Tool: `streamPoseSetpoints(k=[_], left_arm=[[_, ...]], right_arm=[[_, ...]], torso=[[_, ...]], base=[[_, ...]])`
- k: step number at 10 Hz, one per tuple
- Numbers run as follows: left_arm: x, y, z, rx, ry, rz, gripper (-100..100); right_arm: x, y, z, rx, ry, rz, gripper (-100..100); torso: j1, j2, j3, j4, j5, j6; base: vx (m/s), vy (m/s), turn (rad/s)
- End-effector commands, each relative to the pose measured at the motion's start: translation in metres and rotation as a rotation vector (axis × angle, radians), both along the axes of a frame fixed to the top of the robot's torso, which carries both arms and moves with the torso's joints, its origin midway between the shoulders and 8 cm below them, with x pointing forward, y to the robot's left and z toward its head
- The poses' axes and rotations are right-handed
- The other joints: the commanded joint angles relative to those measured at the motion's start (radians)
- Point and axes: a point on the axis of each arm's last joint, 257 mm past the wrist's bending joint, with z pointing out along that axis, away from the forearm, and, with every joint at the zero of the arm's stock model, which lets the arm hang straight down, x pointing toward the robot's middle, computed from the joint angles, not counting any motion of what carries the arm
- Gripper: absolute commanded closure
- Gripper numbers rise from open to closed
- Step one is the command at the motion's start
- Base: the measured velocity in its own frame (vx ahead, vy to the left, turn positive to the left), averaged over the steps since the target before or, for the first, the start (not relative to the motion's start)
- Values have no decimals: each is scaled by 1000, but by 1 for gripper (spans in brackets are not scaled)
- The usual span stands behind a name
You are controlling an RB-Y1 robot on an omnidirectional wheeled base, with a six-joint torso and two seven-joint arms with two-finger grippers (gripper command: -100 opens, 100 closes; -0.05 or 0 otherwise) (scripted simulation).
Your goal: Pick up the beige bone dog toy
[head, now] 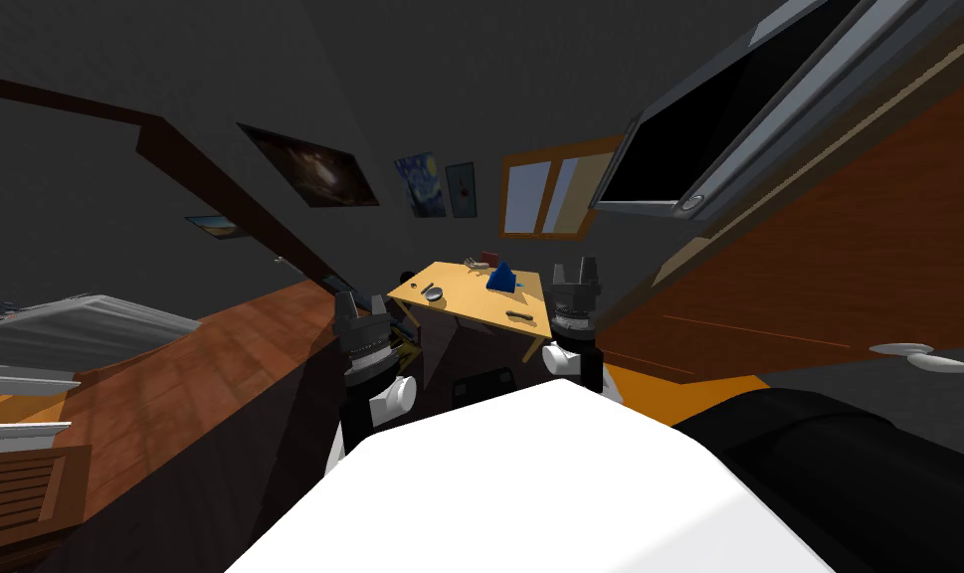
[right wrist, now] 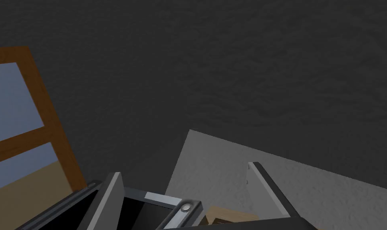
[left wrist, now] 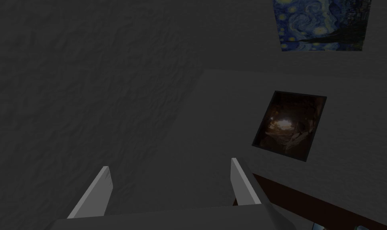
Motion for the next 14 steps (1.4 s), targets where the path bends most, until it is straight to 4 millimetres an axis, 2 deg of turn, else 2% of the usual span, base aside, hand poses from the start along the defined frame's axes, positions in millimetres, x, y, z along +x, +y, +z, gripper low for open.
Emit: streamPoseSetpoints(k=[1, 4, 7, 8, 10, 13, 14], left_arm=[[0, 0, 0, 0, 0, 0, 0], [0, 0, 0, 0, 0, 0, 0], [0, 0, 0, 0, 0, 0, 0], [0, 0, 0, 0, 0, 0, 0], [0, 0, 0, 0, 0, 0, 0], [0, 0, 0, 0, 0, 0, 0], [0, 0, 0, 0, 0, 0, 0]], right_arm=[[6, 6, -5, -45, 19, 6, -100], [24, 23, -25, -183, 84, 9, -100], [48, 41, -57, -375, 159, -7, -100], [50, 40, -62, -378, 171, -8, -100], [65, 51, -87, -529, 216, -27, -100], [77, 52, -114, -619, 265, -39, -100], [83, 56, -127, -707, 279, -51, -100]], torso=[[0, 0, 0, 0, 0, 0], [-1, 0, 0, 0, 0, 0], [0, 0, 0, 0, 0, 0], [0, 0, 0, 0, 0, 0], [0, 0, 0, 0, 0, 0], [0, -1, 0, 0, 0, 0], [0, -1, 0, 0, 0, 0]], base=[[0, 0, 0], [-5, -3, 3], [-9, 0, 8], [0, 0, 0], [1, 2, 10], [3, 1, 8], [8, 5, 17]])
